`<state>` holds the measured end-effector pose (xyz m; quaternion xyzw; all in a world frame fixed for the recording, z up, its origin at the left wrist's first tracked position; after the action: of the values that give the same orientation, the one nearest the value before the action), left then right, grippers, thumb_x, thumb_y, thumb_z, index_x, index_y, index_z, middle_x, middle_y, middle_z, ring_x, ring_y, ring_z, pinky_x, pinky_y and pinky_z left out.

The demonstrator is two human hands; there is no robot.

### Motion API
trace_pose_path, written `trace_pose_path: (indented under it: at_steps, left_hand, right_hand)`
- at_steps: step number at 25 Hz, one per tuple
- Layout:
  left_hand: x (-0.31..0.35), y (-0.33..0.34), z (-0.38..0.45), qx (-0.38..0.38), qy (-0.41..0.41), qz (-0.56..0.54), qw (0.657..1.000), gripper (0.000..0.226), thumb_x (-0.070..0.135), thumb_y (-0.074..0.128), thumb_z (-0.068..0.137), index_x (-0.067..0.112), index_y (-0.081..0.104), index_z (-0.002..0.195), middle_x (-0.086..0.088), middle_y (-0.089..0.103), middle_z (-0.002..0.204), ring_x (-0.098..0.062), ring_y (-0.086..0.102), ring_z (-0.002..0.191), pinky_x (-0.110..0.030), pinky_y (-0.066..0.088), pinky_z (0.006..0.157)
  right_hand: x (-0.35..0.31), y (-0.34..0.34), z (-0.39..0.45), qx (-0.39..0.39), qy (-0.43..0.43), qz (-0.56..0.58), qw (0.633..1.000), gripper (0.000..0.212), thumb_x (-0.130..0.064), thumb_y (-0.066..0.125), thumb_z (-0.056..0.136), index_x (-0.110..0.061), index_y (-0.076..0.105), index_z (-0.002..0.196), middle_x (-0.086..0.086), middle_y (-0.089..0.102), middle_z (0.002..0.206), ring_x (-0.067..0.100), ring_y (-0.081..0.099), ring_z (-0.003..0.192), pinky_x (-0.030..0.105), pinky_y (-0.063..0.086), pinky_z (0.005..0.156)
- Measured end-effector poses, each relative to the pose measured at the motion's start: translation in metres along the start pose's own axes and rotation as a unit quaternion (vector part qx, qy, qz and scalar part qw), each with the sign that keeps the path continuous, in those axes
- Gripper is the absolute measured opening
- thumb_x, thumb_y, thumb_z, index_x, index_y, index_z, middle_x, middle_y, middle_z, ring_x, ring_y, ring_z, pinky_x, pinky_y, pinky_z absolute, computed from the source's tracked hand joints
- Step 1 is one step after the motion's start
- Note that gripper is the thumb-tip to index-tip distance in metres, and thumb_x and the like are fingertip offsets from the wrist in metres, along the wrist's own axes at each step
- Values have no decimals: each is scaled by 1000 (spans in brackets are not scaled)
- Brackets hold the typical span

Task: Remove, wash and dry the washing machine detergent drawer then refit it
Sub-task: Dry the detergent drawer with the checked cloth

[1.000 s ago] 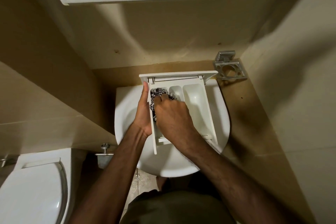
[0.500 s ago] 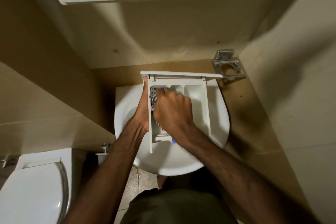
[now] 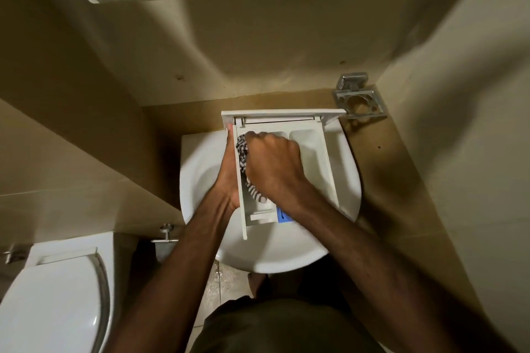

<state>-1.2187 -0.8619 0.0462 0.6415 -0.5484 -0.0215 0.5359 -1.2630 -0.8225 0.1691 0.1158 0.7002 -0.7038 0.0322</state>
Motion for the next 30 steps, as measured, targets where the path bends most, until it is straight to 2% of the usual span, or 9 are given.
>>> trace_pose_path:
  at_steps: [5, 10, 13, 15, 18, 21, 23, 27, 30]
  left_hand:
    - [14, -8, 2, -4, -13, 26, 1000, 82, 89, 45, 84, 20, 80, 113, -9, 76, 97, -23, 75, 85, -33, 60, 75]
    - [17, 2, 0, -14, -3, 5, 1000, 61, 79, 55, 89, 22, 77, 87, -1, 71, 74, -15, 69, 73, -30, 56, 72]
    - [28, -1, 3, -12, 20, 2, 1000, 71, 80, 50, 91, 18, 80, 104, -7, 78, 95, -25, 76, 87, -38, 61, 78]
    - [28, 5, -1, -28, 18, -22, 999, 77, 81, 45, 93, 14, 78, 112, -12, 77, 104, -31, 75, 96, -44, 61, 85]
    - [34, 6, -3, -20, 12, -58, 998, 79, 82, 44, 92, 15, 72, 122, -14, 74, 111, -35, 72, 101, -48, 58, 92]
    - [47, 12, -6, -41, 23, -91, 995, 60, 72, 47, 97, 17, 69, 105, -8, 72, 98, -30, 70, 89, -43, 57, 84]
    - [48, 16, -8, -41, 16, -98, 994, 53, 66, 45, 100, 18, 67, 103, -7, 69, 96, -30, 67, 88, -43, 55, 85]
    - [45, 14, -9, -2, 57, -112, 992, 61, 75, 40, 97, 23, 53, 128, -8, 62, 113, -30, 60, 102, -50, 43, 100]
    - [45, 15, -10, 13, 111, -123, 986, 73, 82, 29, 96, 21, 58, 126, -8, 64, 113, -30, 62, 102, -48, 44, 99]
  right_hand:
    - [2, 28, -29, -185, -37, 74, 979, 3, -19, 61, 89, -18, 58, 88, 1, 57, 81, 32, 66, 90, 34, 34, 71]
    - [-11, 2, -11, 6, -12, 5, 1000, 25, -15, 56, 96, -13, 62, 120, 8, 72, 110, 32, 71, 98, 35, 44, 73]
    - [-9, 12, -48, -13, -46, 61, 997, 25, -12, 57, 92, -15, 65, 115, 5, 74, 107, 30, 71, 97, 33, 43, 70]
    - [8, 2, -69, 76, -21, 162, 984, 37, -16, 59, 92, -16, 67, 128, 3, 74, 118, 25, 70, 104, 34, 53, 77]
    - [49, -15, -106, 289, 81, 332, 894, 43, -24, 58, 95, -8, 64, 135, 1, 72, 123, 9, 68, 109, 30, 62, 85]
    - [93, -22, -140, 429, 125, 358, 820, 38, -23, 56, 96, -4, 61, 128, 3, 68, 119, 6, 65, 110, 38, 61, 85]
    - [102, -21, -155, 450, 88, 318, 830, 30, -22, 56, 98, -7, 58, 124, 3, 67, 115, 9, 65, 109, 35, 60, 85]
    - [62, 1, -153, 381, -98, 90, 915, 31, -32, 65, 98, -11, 63, 121, 14, 73, 107, 24, 70, 92, 34, 62, 77]
    - [50, 17, -123, 293, -55, 94, 950, 38, -29, 61, 95, -11, 67, 128, 9, 70, 110, 24, 69, 89, 35, 59, 66]
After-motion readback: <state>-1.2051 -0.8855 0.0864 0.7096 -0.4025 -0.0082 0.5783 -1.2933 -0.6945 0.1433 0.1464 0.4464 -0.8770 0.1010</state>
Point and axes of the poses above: each hand's wrist, its own z-axis towards the middle knuckle, its own y-axis out of the palm, x = y × z, the point moved 6 cm from there along z, towards the middle knuckle
